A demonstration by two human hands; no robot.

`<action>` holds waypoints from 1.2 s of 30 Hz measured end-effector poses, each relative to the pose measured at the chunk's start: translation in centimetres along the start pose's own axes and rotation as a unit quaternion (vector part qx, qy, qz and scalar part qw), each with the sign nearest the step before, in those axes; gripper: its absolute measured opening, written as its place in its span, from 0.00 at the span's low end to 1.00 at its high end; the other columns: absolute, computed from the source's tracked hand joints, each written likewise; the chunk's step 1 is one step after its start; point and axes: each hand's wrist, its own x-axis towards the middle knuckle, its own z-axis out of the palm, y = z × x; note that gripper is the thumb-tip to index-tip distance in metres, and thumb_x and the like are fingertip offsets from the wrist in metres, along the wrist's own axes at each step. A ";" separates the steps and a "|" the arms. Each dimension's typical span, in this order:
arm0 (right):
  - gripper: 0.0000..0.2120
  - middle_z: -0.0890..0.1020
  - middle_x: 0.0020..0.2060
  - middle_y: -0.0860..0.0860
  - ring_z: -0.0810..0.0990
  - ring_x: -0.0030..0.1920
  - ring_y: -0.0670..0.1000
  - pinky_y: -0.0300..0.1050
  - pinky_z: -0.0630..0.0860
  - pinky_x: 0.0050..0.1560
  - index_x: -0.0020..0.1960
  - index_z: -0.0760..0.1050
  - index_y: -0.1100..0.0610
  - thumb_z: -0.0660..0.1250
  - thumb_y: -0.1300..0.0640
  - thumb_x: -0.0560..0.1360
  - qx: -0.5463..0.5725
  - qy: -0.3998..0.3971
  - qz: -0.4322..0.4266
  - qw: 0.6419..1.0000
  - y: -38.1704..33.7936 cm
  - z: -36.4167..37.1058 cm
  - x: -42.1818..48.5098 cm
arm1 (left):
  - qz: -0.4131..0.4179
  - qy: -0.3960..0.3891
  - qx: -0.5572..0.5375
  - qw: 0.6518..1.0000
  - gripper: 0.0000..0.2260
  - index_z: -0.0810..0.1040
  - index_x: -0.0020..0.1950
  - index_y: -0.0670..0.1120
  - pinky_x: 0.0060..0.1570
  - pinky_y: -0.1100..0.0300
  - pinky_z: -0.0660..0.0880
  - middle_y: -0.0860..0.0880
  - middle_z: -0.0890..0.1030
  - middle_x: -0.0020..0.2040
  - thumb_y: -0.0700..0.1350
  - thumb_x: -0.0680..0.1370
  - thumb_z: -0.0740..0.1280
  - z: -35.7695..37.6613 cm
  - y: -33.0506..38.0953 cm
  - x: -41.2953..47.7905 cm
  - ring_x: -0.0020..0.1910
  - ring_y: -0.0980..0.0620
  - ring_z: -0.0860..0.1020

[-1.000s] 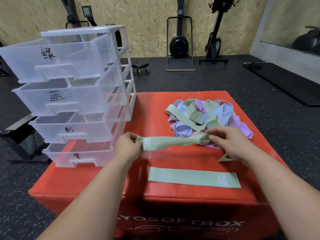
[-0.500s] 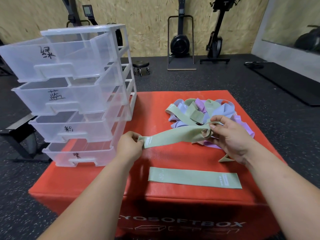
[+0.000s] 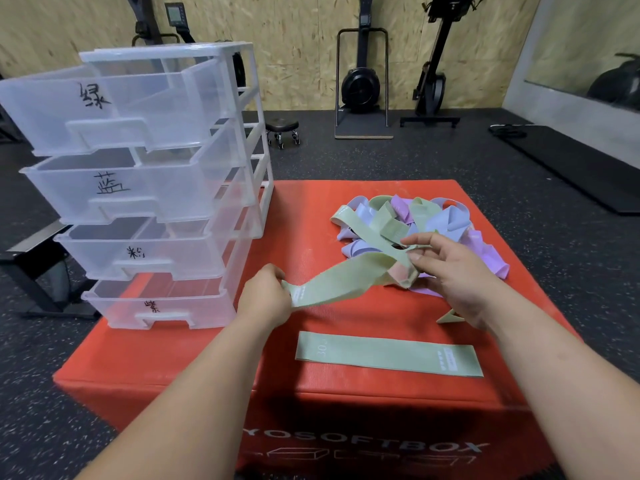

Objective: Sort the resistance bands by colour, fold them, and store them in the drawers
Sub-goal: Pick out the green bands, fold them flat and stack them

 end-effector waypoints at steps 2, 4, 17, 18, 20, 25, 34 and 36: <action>0.11 0.87 0.46 0.51 0.87 0.48 0.54 0.58 0.80 0.60 0.63 0.80 0.53 0.64 0.62 0.84 0.018 0.006 -0.006 1.000 -0.1 0.3 0.1 | 0.004 -0.009 0.010 1.000 0.14 0.79 0.63 0.49 0.52 0.51 0.78 0.45 0.83 0.57 0.42 0.79 0.63 0.2 0.4 -0.1 0.55 0.40 0.81; 0.10 0.87 0.47 0.53 0.86 0.50 0.57 0.63 0.76 0.67 0.61 0.81 0.50 0.70 0.56 0.81 0.034 0.001 -0.005 0.999 -0.4 0.2 0.2 | 0.002 -0.008 0.013 1.000 0.14 0.78 0.64 0.48 0.52 0.51 0.78 0.44 0.83 0.57 0.41 0.79 0.63 0.2 0.6 -0.1 0.55 0.39 0.81; 0.07 0.88 0.49 0.54 0.89 0.49 0.54 0.46 0.84 0.51 0.51 0.85 0.51 0.72 0.62 0.78 -0.093 0.046 0.004 0.995 1.1 -1.2 0.3 | -0.014 0.007 -0.008 1.000 0.11 0.79 0.61 0.49 0.52 0.51 0.78 0.47 0.83 0.56 0.42 0.80 0.65 -0.1 -0.1 0.4 0.53 0.42 0.81; 0.07 0.88 0.51 0.55 0.89 0.49 0.54 0.46 0.84 0.51 0.52 0.85 0.51 0.72 0.62 0.79 -0.076 0.041 0.016 0.996 1.0 -1.4 0.3 | -0.014 0.008 -0.013 1.000 0.11 0.79 0.61 0.49 0.53 0.51 0.79 0.47 0.83 0.57 0.42 0.80 0.65 -0.1 -0.2 0.4 0.53 0.43 0.81; 0.09 0.87 0.53 0.57 0.88 0.52 0.57 0.47 0.85 0.52 0.55 0.85 0.52 0.71 0.64 0.79 -0.048 0.028 0.034 0.998 1.1 -1.8 0.4 | -0.010 0.011 -0.025 1.000 0.10 0.80 0.61 0.49 0.56 0.49 0.80 0.47 0.84 0.58 0.42 0.80 0.66 -0.2 -0.1 0.5 0.55 0.43 0.82; 0.15 0.86 0.58 0.59 0.86 0.59 0.60 0.57 0.80 0.65 0.62 0.82 0.57 0.68 0.70 0.79 0.007 -0.040 0.068 0.997 1.0 -2.6 0.0 | -0.019 0.019 -0.055 0.998 0.11 0.80 0.60 0.49 0.55 0.49 0.80 0.47 0.83 0.57 0.42 0.78 0.66 -0.3 0.1 0.4 0.53 0.43 0.82; 0.20 0.79 0.67 0.65 0.78 0.68 0.68 0.61 0.71 0.73 0.72 0.75 0.61 0.63 0.67 0.81 0.118 -0.153 0.061 0.979 0.8 -3.1 -0.1 | -0.030 0.024 -0.115 0.993 0.12 0.81 0.56 0.52 0.48 0.50 0.82 0.51 0.83 0.49 0.42 0.75 0.69 -0.7 0.5 0.3 0.46 0.46 0.82; 0.18 0.81 0.64 0.65 0.80 0.66 0.67 0.60 0.74 0.70 0.70 0.77 0.63 0.62 0.68 0.81 0.119 -0.130 0.064 0.982 0.8 -2.6 -0.1 | -0.016 0.022 -0.142 0.990 0.13 0.81 0.56 0.52 0.50 0.48 0.82 0.53 0.83 0.48 0.40 0.74 0.68 -0.6 0.7 0.2 0.46 0.47 0.82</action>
